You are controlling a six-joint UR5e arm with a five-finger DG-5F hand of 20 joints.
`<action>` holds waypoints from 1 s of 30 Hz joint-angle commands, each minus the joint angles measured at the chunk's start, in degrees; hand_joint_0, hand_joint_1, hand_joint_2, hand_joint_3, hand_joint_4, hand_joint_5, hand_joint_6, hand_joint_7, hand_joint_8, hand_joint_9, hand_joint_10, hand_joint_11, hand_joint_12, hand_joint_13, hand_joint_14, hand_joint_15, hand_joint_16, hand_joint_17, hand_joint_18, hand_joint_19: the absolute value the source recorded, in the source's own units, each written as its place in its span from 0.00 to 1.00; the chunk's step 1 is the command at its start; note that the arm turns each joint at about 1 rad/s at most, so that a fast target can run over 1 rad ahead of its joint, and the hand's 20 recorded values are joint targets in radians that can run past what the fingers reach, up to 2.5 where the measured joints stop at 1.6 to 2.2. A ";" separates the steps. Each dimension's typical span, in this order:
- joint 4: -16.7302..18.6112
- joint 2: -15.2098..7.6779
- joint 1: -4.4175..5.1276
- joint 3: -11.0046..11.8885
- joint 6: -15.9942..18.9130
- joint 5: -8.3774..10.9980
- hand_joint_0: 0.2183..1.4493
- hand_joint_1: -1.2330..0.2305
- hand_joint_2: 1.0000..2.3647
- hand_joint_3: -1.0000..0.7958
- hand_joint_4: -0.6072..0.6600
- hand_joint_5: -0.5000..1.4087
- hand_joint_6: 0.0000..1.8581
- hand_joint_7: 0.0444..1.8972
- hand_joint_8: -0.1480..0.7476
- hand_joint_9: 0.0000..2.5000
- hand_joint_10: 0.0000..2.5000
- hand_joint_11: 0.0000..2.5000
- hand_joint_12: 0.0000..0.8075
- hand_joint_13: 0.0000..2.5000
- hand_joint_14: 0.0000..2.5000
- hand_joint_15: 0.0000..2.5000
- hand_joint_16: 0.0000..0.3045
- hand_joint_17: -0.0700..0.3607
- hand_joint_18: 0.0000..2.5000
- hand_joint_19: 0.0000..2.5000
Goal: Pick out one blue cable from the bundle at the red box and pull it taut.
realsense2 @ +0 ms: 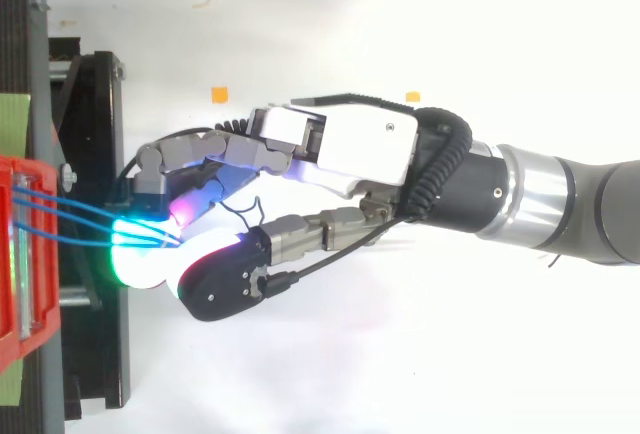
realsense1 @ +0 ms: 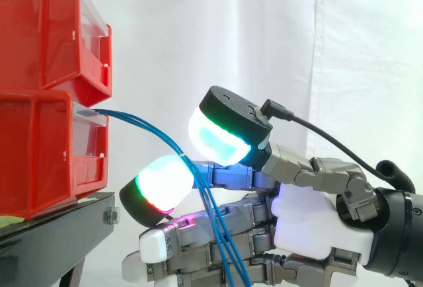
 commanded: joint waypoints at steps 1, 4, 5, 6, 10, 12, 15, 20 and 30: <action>0.06 0.02 -0.09 0.03 -0.02 -0.13 0.32 0.51 0.01 0.38 0.56 0.20 0.28 0.72 0.48 0.32 0.01 0.17 0.40 0.23 0.00 0.09 0.16 0.41 0.15 0.18; 0.06 0.02 -0.18 0.03 -0.02 -0.30 0.33 0.51 0.02 0.41 0.56 0.19 0.30 0.70 0.48 0.32 0.01 0.17 0.40 0.23 0.00 0.09 0.16 0.41 0.15 0.18; 0.06 0.02 -0.18 0.03 -0.02 -0.30 0.32 0.50 0.02 0.42 0.56 0.19 0.31 0.69 0.48 0.32 0.01 0.17 0.40 0.23 0.00 0.09 0.16 0.41 0.15 0.18; 0.06 0.02 -0.18 0.03 -0.02 -0.30 0.32 0.50 0.02 0.42 0.56 0.19 0.32 0.68 0.48 0.33 0.01 0.17 0.40 0.23 0.00 0.09 0.16 0.41 0.15 0.18; 0.06 0.02 -0.35 0.03 0.06 -0.30 0.32 0.50 0.02 0.45 0.58 0.18 0.34 0.66 0.49 0.32 0.01 0.17 0.40 0.23 0.00 0.09 0.16 0.41 0.15 0.18; 0.06 0.02 -0.35 0.12 0.06 -0.30 0.32 0.50 0.02 0.46 0.59 0.18 0.36 0.64 0.49 0.32 0.01 0.18 0.40 0.23 0.00 0.09 0.16 0.41 0.15 0.18; 0.06 0.02 -0.35 0.29 0.06 -0.30 0.31 0.50 0.02 0.47 0.60 0.18 0.37 0.63 0.49 0.32 0.01 0.18 0.40 0.23 0.00 0.09 0.16 0.41 0.16 0.18; 0.06 0.02 -0.35 0.47 -0.02 -0.30 0.31 0.48 0.02 0.47 0.60 0.17 0.39 0.60 0.49 0.32 0.01 0.19 0.40 0.23 0.00 0.10 0.16 0.42 0.16 0.19; 0.06 0.02 -0.44 0.47 -0.02 -0.30 0.26 0.61 0.00 0.30 0.59 0.18 0.36 0.62 0.50 0.33 0.01 0.19 0.42 0.23 0.00 0.10 0.17 0.43 0.16 0.19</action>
